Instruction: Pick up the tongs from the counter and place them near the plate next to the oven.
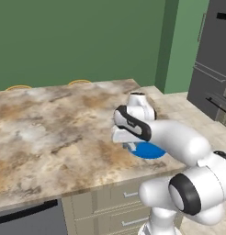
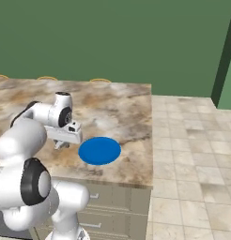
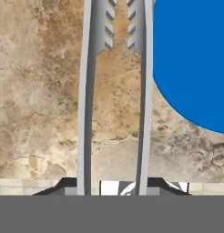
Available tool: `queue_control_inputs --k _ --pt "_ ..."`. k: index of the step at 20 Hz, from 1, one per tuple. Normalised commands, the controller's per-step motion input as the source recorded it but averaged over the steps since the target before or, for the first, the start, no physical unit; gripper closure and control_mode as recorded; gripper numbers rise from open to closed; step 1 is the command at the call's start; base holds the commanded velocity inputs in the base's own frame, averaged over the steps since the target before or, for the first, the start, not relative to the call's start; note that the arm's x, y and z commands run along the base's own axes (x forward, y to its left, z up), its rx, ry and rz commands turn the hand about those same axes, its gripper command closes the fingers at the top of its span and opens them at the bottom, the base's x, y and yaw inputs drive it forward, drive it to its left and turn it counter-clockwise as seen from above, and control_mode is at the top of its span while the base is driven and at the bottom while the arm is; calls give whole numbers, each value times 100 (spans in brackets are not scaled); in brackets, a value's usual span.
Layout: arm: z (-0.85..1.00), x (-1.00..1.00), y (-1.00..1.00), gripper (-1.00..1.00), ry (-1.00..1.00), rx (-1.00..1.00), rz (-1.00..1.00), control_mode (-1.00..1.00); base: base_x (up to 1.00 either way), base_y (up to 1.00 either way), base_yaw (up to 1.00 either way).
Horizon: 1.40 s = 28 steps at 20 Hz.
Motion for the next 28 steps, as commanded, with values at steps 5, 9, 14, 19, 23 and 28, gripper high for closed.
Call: queue_control_inputs --k 5,9,14,19,23,28 --pt "-46 45 10 100 0 0 -1 -100 0 0 0" --pt "-42 24 0 100 0 0 -4 -100 0 0 0" --pt "-30 5 0 100 0 0 -4 -100 0 0 0" --pt "-31 1 7 100 0 0 -5 -100 0 0 0" --pt "-26 11 7 100 0 -1 -8 -100 0 0 0" --pt "-24 16 4 -100 0 -2 -9 -100 0 0 0"
